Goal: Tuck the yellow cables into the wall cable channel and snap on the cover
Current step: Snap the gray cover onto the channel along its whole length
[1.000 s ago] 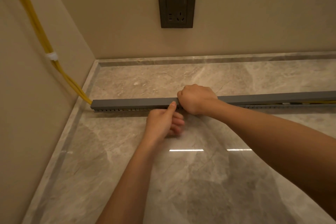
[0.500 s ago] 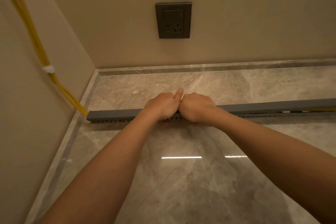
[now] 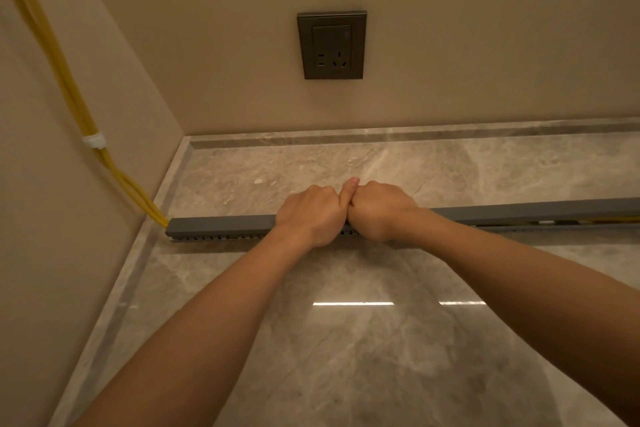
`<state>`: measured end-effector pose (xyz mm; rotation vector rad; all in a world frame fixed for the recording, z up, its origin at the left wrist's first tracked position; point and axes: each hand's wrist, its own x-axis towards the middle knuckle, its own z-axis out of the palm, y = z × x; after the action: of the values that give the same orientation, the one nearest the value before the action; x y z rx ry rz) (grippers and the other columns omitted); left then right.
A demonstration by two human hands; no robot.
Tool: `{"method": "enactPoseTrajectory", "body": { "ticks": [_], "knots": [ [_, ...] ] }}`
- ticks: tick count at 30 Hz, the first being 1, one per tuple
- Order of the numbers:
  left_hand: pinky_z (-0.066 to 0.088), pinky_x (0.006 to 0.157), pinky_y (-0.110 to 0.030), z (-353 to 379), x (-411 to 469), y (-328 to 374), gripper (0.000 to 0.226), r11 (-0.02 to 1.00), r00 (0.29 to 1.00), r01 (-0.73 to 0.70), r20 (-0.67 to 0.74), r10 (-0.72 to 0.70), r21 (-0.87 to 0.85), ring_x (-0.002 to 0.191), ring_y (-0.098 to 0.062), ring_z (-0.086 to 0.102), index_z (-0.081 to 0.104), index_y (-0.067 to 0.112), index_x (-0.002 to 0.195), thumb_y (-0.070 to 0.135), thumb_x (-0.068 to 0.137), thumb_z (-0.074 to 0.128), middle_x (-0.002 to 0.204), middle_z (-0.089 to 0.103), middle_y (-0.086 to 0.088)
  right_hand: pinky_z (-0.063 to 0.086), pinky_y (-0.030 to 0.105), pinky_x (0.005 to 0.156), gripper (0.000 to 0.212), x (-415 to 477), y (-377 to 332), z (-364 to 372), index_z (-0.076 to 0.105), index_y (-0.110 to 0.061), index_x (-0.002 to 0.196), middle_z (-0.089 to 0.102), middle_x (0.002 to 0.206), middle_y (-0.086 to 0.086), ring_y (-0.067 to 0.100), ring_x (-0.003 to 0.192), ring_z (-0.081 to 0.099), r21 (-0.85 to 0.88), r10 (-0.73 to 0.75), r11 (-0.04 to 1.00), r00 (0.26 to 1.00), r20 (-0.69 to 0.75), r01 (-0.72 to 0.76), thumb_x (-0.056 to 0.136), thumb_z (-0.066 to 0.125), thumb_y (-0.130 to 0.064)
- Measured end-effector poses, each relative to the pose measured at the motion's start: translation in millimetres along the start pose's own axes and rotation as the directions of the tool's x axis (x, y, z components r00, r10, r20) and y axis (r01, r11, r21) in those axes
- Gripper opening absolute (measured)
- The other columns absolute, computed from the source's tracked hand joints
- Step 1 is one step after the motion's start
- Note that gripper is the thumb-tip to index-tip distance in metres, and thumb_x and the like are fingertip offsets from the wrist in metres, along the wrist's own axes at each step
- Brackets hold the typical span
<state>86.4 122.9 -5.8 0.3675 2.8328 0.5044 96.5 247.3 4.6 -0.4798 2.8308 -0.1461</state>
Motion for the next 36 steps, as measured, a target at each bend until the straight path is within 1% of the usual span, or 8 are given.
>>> {"method": "enactPoseTrajectory", "body": {
  "ticks": [4, 8, 14, 17, 21, 29, 34, 36],
  "knots": [
    [0.028, 0.056, -0.031, 0, -1, -2, 0.055, 0.994, 0.998, -0.062, -0.017, 0.063, 0.088, 0.057, -0.015, 0.039, 0.052, 0.015, 0.123, 0.040, 0.098, 0.010, 0.064, 0.037, 0.003, 0.025, 0.028, 0.043, 0.017, -2, -3, 3, 0.040, -0.017, 0.076, 0.041, 0.059, -0.003, 0.014, 0.051, 0.040, -0.008, 0.034, 0.999, 0.997, -0.073, -0.035, 0.092, 0.040, -0.023],
    [0.034, 0.064, -0.034, -3, 1, -9, 0.068, 0.987, 0.992, -0.106, -0.051, 0.112, 0.117, 0.063, -0.022, 0.049, 0.053, 0.014, 0.070, 0.054, 0.094, 0.004, 0.062, 0.046, 0.000, 0.023, 0.029, 0.045, 0.027, -1, -4, 4, 0.040, -0.017, 0.070, 0.039, 0.058, -0.003, 0.014, 0.050, 0.038, -0.006, 0.027, 1.000, 0.989, -0.146, -0.029, 0.094, 0.032, -0.027],
    [0.037, 0.063, -0.035, -1, 5, -15, 0.059, 0.973, 0.994, -0.110, 0.002, 0.112, 0.201, 0.063, -0.019, 0.046, 0.055, 0.013, 0.081, 0.052, 0.096, 0.013, 0.065, 0.043, 0.000, 0.034, 0.030, 0.055, 0.053, -9, 24, -11, 0.043, -0.013, 0.057, 0.047, 0.058, 0.001, 0.015, 0.053, 0.043, 0.374, -0.033, 0.927, 0.992, 0.125, -0.016, 0.096, 0.033, -0.047],
    [0.035, 0.060, -0.033, -1, 8, -23, 0.059, 0.970, 0.995, -0.064, -0.053, 0.079, 0.235, 0.058, -0.019, 0.046, 0.045, 0.018, 0.058, 0.055, 0.095, 0.017, 0.061, 0.046, 0.000, 0.041, 0.025, 0.059, 0.038, -30, 49, -19, 0.062, -0.021, 0.079, 0.057, 0.068, -0.008, 0.007, 0.062, 0.052, 0.284, -0.111, 0.955, 0.992, 0.065, 0.089, 0.086, 0.050, -0.057],
    [0.035, 0.060, -0.031, -2, 9, -26, 0.064, 0.965, 0.987, -0.047, -0.137, 0.084, 0.256, 0.052, -0.018, 0.043, 0.042, 0.016, 0.048, 0.052, 0.096, 0.019, 0.052, 0.044, 0.000, 0.048, 0.028, 0.067, 0.029, -57, 80, -21, 0.063, -0.024, 0.101, 0.063, 0.088, -0.006, 0.009, 0.075, 0.054, 0.054, -0.157, 0.986, 0.987, -0.030, 0.159, 0.081, 0.063, -0.045],
    [0.035, 0.060, -0.031, -3, 2, -5, 0.060, 0.880, 0.949, -0.043, -0.255, 0.183, 0.473, 0.064, -0.022, 0.048, 0.047, 0.013, 0.055, 0.049, 0.097, 0.026, 0.073, 0.063, -0.008, 0.039, 0.028, 0.065, 0.029, -61, 85, -12, 0.060, -0.018, 0.105, 0.063, 0.095, 0.000, 0.019, 0.080, 0.056, -0.178, -0.212, 0.964, 0.975, -0.066, 0.197, 0.089, 0.053, -0.040],
    [0.040, 0.065, -0.028, 9, -14, 24, 0.038, 0.835, 0.818, -0.460, -0.223, 0.531, 0.301, 0.082, -0.017, 0.056, 0.055, 0.019, 0.109, 0.049, 0.092, 0.040, 0.097, 0.062, 0.001, 0.036, 0.028, 0.062, 0.023, -61, 81, -19, 0.061, -0.019, 0.099, 0.064, 0.088, -0.001, 0.015, 0.070, 0.049, -0.147, -0.236, 0.963, 0.970, -0.065, 0.224, 0.087, 0.055, -0.038],
    [0.042, 0.064, -0.029, 17, -18, 36, 0.045, 0.753, 0.757, -0.552, -0.165, 0.633, 0.358, 0.082, -0.018, 0.057, 0.054, 0.015, 0.114, 0.050, 0.085, 0.053, 0.099, 0.062, -0.001, 0.042, 0.031, 0.062, 0.023, -60, 79, -21, 0.063, -0.018, 0.099, 0.065, 0.086, 0.001, 0.018, 0.071, 0.055, -0.103, -0.236, 0.968, 0.971, -0.044, 0.230, 0.086, 0.056, -0.036]
  ]
}}
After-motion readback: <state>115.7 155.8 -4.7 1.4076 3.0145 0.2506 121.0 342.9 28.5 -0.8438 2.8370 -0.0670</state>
